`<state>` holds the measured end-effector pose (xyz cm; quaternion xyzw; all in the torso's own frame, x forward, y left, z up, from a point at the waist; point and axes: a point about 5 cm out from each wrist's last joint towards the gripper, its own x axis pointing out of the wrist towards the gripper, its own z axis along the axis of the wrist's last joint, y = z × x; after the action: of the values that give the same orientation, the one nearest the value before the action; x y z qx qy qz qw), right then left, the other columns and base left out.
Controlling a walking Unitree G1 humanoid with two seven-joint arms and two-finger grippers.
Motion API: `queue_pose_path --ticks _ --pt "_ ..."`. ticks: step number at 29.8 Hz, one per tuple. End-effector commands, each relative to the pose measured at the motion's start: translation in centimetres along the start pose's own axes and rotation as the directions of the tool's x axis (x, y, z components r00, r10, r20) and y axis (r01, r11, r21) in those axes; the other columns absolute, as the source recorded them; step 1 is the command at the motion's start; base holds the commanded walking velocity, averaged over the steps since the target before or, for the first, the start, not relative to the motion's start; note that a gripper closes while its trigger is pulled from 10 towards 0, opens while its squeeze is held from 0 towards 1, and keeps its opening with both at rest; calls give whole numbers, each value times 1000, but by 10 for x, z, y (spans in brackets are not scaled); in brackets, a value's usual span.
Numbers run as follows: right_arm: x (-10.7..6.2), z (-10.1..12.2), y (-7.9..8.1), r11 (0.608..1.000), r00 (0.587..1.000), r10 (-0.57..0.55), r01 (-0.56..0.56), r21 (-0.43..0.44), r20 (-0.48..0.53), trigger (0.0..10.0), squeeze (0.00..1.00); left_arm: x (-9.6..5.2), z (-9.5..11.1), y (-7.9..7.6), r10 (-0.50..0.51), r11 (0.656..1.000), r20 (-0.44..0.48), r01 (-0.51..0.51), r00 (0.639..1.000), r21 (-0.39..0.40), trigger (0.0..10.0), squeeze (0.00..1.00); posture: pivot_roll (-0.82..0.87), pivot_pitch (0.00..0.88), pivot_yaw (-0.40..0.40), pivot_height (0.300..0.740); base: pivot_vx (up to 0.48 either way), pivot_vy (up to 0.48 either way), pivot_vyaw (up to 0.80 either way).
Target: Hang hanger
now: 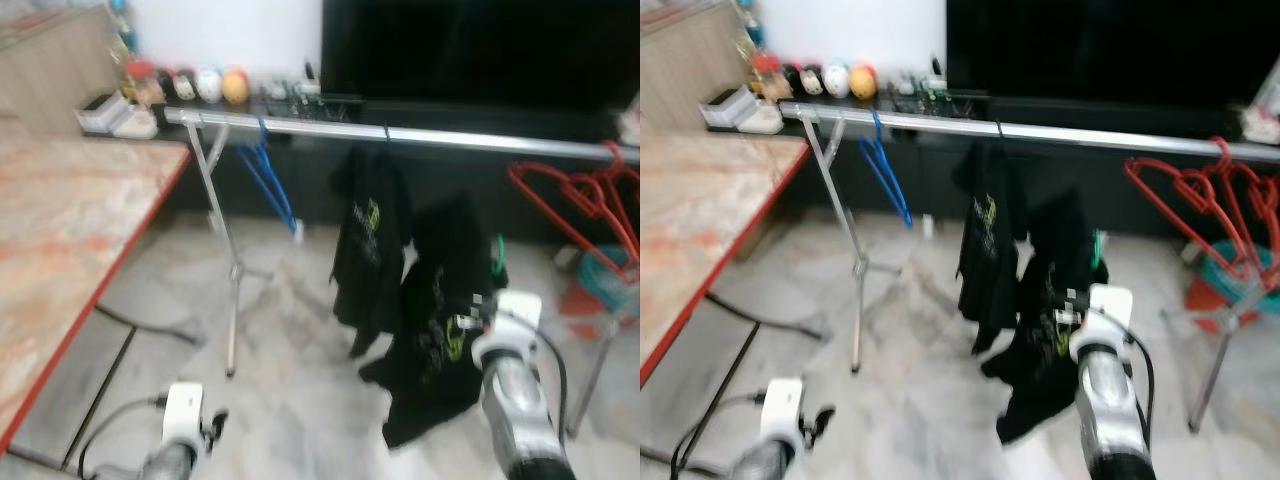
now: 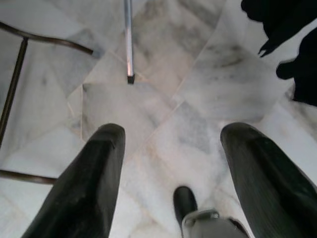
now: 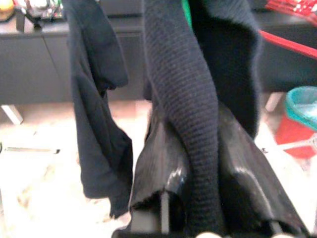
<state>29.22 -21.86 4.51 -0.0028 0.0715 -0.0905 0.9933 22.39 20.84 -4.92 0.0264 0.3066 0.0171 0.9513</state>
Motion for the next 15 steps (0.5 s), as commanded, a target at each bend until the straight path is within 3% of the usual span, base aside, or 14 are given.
queue_pose_path --ticks 1,15 --pt "8 15 4 1000 999 11 -11 0 53 10000 0 -2 -5 1 12 1000 -15 -12 1000 -17 10000 0 22 0 -24 740 -334 0 0" --pt "6 13 12 1000 999 19 -19 7 50 10000 0 -2 -4 4 -2 1000 -14 2 1000 0 10000 0 21 0 -6 740 -331 0 0"
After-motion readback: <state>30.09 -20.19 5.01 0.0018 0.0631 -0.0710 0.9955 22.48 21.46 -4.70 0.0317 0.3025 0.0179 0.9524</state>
